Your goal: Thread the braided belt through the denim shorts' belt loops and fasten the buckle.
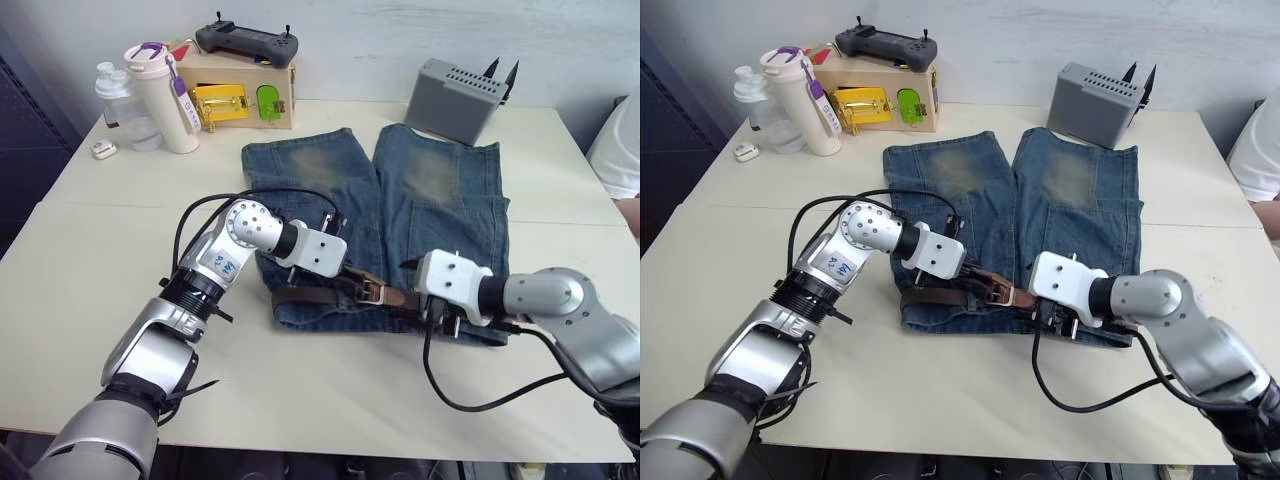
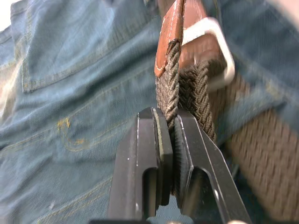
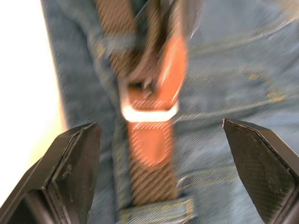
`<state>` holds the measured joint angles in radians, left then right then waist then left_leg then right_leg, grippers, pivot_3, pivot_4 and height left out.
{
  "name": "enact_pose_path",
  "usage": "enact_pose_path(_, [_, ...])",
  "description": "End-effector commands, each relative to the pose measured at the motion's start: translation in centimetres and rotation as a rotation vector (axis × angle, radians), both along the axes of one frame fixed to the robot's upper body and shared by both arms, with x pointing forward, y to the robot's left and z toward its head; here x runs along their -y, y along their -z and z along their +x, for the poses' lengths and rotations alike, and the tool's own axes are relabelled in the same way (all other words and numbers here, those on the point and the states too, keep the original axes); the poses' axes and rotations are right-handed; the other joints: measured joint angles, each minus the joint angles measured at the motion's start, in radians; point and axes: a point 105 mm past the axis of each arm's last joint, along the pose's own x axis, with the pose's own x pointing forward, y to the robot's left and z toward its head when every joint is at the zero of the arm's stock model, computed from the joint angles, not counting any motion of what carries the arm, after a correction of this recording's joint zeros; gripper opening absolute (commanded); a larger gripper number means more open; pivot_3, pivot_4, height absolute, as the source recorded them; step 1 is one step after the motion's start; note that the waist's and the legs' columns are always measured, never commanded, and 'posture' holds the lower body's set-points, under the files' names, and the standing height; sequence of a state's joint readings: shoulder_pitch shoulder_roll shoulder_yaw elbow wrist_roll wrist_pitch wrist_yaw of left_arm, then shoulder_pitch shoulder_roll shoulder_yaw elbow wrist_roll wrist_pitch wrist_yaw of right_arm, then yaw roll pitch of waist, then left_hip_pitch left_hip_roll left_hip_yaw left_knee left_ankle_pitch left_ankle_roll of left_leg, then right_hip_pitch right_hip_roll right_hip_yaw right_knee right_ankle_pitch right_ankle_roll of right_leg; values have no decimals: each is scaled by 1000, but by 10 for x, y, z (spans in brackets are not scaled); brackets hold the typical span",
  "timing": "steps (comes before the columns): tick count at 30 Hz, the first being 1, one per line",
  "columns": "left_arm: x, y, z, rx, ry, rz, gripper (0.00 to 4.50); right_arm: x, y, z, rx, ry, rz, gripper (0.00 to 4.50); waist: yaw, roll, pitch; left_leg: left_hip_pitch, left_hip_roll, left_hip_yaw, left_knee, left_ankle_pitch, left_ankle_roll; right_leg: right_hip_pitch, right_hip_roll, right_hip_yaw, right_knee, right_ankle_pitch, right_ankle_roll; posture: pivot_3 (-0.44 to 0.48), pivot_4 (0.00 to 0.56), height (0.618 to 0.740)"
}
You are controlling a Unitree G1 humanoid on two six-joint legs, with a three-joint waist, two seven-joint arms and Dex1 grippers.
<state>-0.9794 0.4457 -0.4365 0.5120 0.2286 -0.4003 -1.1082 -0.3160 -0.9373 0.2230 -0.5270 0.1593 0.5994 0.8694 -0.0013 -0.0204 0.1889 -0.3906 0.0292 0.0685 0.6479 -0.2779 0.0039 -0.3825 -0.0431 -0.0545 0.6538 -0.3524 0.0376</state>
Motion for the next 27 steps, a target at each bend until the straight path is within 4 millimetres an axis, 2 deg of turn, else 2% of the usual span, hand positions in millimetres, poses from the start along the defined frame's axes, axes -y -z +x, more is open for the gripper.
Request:
enact_pose_path(1, [-2,-2,2,115,57,75,0,-4,7,5,75,2,-31,4390,0,0,0,0,0,0,0,0,0,0,0,0,1,0,0,0,150,735])
enact_pose_path(5, [-11,7,3,170,108,158,0,-5,9,12,152,33,-33,4390,-2,0,0,0,0,1,1,1,0,-2,0,2,4,0,0,0,150,735])
enact_pose_path(10, [-2,1,8,210,128,141,0,-8,2,21,227,80,7,4390,0,-1,0,0,0,1,2,2,0,-3,0,2,6,0,0,0,150,735])
enact_pose_path(15, [7,-1,8,211,141,115,0,-14,0,20,239,82,37,4390,-1,-1,0,-1,-1,1,2,2,0,-3,0,2,6,0,0,0,150,735])
enact_pose_path(18, [11,-3,8,209,142,105,0,-14,1,19,241,89,46,3630,0,-1,0,-1,0,2,2,2,-1,-5,0,2,7,0,0,0,150,735])
enact_pose_path(19, [12,-4,9,213,142,106,0,-13,1,21,245,100,43,3071,0,-1,0,-2,0,2,2,2,-1,-5,0,2,7,0,0,0,150,735])
enact_pose_path(20, [12,-4,10,219,143,112,0,-12,1,22,253,108,38,2741,0,-1,0,-2,-1,2,2,2,-1,-5,0,2,7,0,0,0,150,735])
enact_pose_path(24, [10,-2,12,240,151,153,0,-7,-3,27,276,146,37,854,0,-1,0,-2,-1,2,4,2,0,-5,-1,2,8,0,0,0,150,735])
enact_pose_path(26, [8,0,13,240,150,169,0,-4,-5,28,287,172,39,269,0,-1,0,-2,-1,2,4,2,0,-5,-1,2,8,0,0,0,150,735])
enact_pose_path(27, [5,1,13,241,149,181,0,-3,-6,29,295,186,38,251,0,-1,0,-2,-1,2,3,2,0,-6,0,2,8,0,0,0,150,735])
